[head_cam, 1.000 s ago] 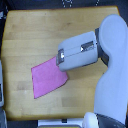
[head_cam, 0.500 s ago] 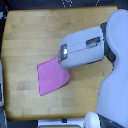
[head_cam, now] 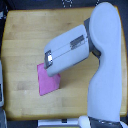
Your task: Folding a cloth
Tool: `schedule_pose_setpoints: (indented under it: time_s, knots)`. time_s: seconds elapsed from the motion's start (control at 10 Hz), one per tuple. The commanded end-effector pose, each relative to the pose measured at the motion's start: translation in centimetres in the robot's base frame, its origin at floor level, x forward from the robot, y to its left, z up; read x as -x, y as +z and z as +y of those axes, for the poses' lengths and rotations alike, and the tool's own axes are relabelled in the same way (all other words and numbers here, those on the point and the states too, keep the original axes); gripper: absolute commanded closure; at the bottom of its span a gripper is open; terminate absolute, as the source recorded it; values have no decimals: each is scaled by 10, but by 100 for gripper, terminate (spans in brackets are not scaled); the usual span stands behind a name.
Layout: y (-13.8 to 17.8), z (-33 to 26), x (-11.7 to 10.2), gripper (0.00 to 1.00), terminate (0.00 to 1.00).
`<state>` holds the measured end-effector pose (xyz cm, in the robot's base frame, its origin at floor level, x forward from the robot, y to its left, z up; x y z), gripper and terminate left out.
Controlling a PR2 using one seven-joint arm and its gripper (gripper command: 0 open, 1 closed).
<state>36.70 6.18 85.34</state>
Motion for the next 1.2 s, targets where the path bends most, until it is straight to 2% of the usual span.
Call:
schedule_pose_setpoints:
  time_s: [0.0, 0.6, 1.1]
  knots:
    - [-13, 95, 30, 100, 0]
    - [-45, 128, 34, 100, 0]
    - [-48, 119, 34, 100, 0]
